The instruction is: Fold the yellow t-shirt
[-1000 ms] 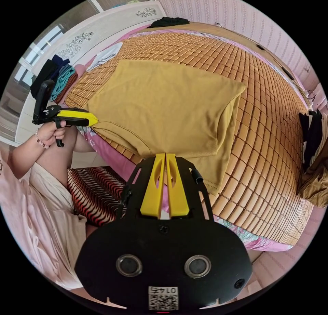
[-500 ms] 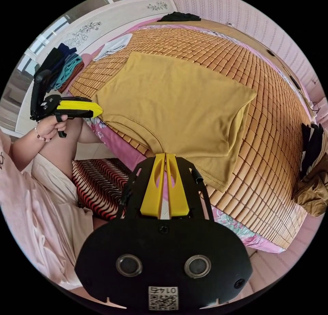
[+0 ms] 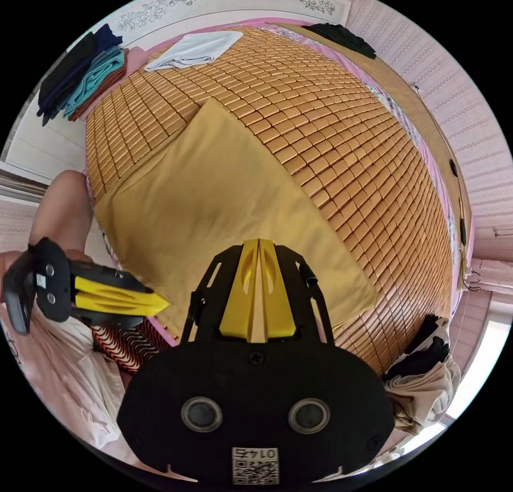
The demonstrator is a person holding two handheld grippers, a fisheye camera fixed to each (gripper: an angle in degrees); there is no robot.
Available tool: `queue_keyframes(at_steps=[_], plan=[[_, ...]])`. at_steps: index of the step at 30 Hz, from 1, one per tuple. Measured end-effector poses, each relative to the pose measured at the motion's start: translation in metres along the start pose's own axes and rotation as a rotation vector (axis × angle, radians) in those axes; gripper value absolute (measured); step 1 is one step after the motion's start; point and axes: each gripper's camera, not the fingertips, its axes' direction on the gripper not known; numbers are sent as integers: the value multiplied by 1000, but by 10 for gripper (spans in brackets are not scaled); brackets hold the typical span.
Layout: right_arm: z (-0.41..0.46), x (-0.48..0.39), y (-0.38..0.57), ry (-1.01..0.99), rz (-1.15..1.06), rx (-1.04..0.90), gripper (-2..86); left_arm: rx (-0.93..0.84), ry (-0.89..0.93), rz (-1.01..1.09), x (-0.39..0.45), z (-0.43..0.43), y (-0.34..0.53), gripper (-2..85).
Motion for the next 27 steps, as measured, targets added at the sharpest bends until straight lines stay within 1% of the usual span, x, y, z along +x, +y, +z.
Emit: queue_keyframes(at_steps=[1, 2, 4, 6, 8, 11, 12, 15, 17, 19, 20, 22, 23, 24, 27], plan=[[18, 2, -11, -21, -6, -66, -4, -26, 30, 13, 2, 10, 7, -10], [18, 5, -13, -26, 12, -36, -4, 5, 33, 12, 3, 10, 11, -10], [16, 17, -23, -96, 17, -103, -4, 27, 65, 17, 3, 12, 22, -10], [8, 24, -30, -124, 4, -148, -4, 21, 93, 18, 1, 15, 23, -10], [-3, 30, -36, -82, 16, -107, -4, 22, 101, 40, 3, 17, 25, -10], [14, 37, -48, -79, 32, -146, -4, 37, 121, 32, 5, 21, 32, -10], [17, 39, -48, -70, 44, -125, -4, 42, 118, 40, 8, 22, 35, -10], [18, 44, -47, -88, 48, -181, -4, 55, 81, 78, 19, 24, 42, -10], [13, 52, -37, -111, 77, -162, -4, 58, 61, 94, 26, 25, 45, -9], [-7, 67, -2, -148, 171, -15, -3, 56, 38, 112, 33, 24, 50, -9], [-13, 71, 11, -156, 195, 19, -2, 57, 36, 113, 35, 22, 51, -8], [-31, 83, 78, -155, 298, 135, 0, 82, 63, 112, 38, 13, 57, -4], [-33, 85, 98, -148, 328, 157, 1, 90, 79, 107, 39, 10, 57, -3], [-35, 89, 140, -133, 396, 187, 3, 104, 113, 103, 41, 6, 57, 6], [-28, 90, 248, -112, 586, 220, 19, 157, 137, 62, 47, -4, 52, 56]])
